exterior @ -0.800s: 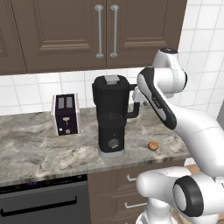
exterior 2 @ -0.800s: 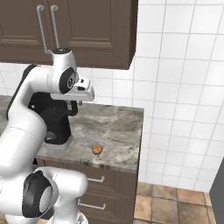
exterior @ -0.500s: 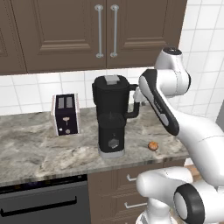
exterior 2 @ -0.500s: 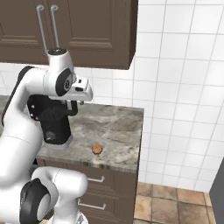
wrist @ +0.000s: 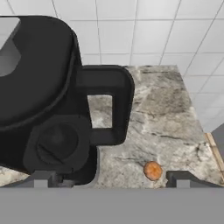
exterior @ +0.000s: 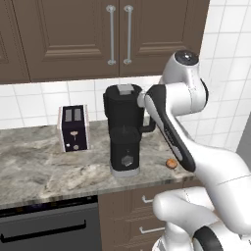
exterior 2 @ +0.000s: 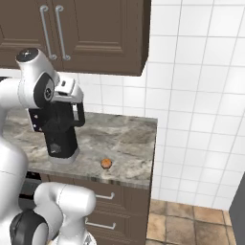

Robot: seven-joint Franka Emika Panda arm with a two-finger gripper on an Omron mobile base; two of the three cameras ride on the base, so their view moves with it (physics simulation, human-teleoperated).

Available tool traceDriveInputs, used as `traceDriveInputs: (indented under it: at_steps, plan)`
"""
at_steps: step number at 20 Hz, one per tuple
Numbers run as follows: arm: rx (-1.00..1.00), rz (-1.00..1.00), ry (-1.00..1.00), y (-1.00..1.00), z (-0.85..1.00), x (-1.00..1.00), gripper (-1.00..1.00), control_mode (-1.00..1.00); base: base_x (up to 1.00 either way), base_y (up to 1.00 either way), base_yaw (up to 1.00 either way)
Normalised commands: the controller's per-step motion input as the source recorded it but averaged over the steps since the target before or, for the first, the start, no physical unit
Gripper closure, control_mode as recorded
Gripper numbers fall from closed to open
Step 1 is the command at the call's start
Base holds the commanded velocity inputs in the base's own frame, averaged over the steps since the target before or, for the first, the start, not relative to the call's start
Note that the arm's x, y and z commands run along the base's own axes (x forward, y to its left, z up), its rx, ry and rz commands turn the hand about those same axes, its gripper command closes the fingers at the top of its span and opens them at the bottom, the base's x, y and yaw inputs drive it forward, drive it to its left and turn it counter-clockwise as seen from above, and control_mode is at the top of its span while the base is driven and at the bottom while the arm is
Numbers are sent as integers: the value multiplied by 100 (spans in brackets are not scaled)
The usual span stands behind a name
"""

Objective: Open the blender lid, put the tangerine in the blender, close the lid, and start the blender.

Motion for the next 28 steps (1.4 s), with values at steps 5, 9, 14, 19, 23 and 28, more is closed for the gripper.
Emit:
traceDriveInputs:
  at_steps: [5,9,14,19,23,28]
  plan:
    - [-2,0,-4,44,89,10,-100,-100,0,0,0]
    - [-3,0,1,44,67,43,-100,-100,0,0,0]
    - [-5,0,10,74,-8,64,-100,-100,0,0,0]
    - [3,0,0,30,-50,49,-100,-100,0,0,0]
    - [0,0,1,7,-22,11,-100,-100,0,0,0]
    - [0,0,0,0,-9,6,-100,-100,0,0,0]
